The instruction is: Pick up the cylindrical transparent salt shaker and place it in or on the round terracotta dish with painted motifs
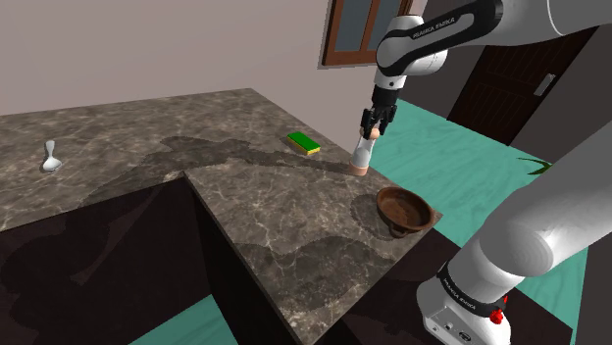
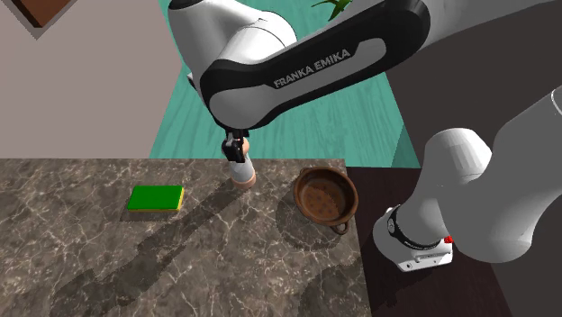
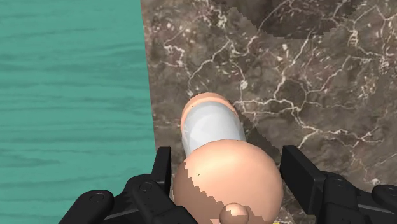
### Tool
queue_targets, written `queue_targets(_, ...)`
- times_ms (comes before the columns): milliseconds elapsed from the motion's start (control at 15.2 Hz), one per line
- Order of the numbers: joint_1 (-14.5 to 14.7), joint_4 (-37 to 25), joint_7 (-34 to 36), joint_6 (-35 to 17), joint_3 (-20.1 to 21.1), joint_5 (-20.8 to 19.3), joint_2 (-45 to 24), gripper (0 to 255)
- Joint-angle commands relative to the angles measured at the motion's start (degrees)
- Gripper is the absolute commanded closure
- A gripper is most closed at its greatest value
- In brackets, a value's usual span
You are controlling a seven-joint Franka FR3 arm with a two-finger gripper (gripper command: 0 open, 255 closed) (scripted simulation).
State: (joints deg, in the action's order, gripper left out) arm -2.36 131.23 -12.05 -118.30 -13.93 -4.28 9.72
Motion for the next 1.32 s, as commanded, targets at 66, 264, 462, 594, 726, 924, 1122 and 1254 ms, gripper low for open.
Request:
queue_targets(66, 0.0, 0.03, 0.0, -0.01, 0.0, 0.0, -0.03, 255)
queue_targets(264, 0.0, 0.01, 0.0, 0.0, 0.0, 0.01, -0.05, 255)
queue_targets(462, 0.0, 0.03, 0.0, 0.0, 0.0, 0.0, -0.02, 255)
queue_targets(594, 0.01, -0.92, 0.06, 1.59, 0.09, -0.09, 0.63, 255)
queue_targets(726, 0.02, -1.94, 0.11, 3.17, 0.17, -0.15, 1.2, 255)
queue_targets(924, 0.04, -3.55, 0.16, 5.54, 0.3, -0.23, 1.98, 255)
queue_targets(1122, 0.07, -5.25, 0.19, 7.89, 0.42, -0.28, 2.63, 255)
queue_targets(1254, 0.09, -6.45, 0.2, 9.45, 0.5, -0.29, 3.0, 255)
